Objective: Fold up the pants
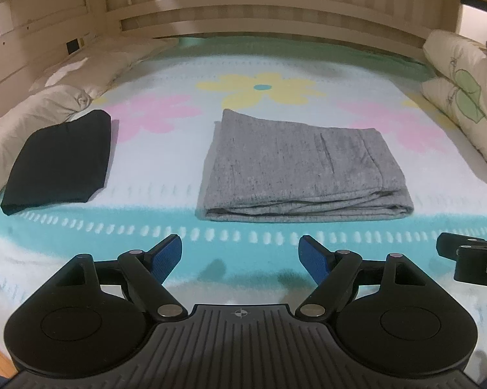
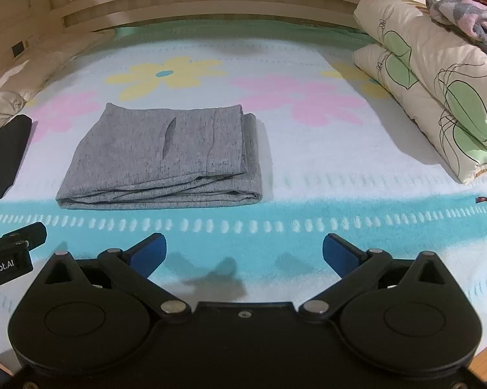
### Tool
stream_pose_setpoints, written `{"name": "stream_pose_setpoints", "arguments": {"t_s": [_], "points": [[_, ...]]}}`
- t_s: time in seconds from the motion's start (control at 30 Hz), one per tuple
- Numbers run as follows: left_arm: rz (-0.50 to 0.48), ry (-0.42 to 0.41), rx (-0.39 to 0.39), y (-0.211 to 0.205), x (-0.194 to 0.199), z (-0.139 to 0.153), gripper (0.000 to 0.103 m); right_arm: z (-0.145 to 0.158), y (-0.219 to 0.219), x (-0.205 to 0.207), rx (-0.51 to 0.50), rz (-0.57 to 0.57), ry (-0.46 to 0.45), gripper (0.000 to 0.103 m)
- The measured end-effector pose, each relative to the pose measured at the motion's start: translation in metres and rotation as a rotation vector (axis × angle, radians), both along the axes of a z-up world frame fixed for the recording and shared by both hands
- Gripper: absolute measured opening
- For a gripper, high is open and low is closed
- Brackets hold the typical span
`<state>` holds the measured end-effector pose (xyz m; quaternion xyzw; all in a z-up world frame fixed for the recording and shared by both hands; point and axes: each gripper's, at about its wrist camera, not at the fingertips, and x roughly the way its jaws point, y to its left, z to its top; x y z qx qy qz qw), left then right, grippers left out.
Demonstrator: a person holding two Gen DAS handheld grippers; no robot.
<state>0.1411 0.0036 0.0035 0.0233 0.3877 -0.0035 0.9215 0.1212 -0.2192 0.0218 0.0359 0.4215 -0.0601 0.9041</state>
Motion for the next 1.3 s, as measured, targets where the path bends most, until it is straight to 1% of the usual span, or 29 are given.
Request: {"name": "stream_pose_setpoints", "arguments": {"t_s": [0.53, 1.3], "points": [[-0.016, 0.012, 0.011, -0.0032, -0.0010, -0.0012, 0.078, -0.0089, 0.0050, 0.0027, -0.030, 0.000, 0.048, 0.102], [-0.019, 0.034, 0.026, -0.0068, -0.0006, -0.0060, 0.078, -0.0091, 0.0022, 0.0028, -0.025, -0.004, 0.059, 0.102]]}}
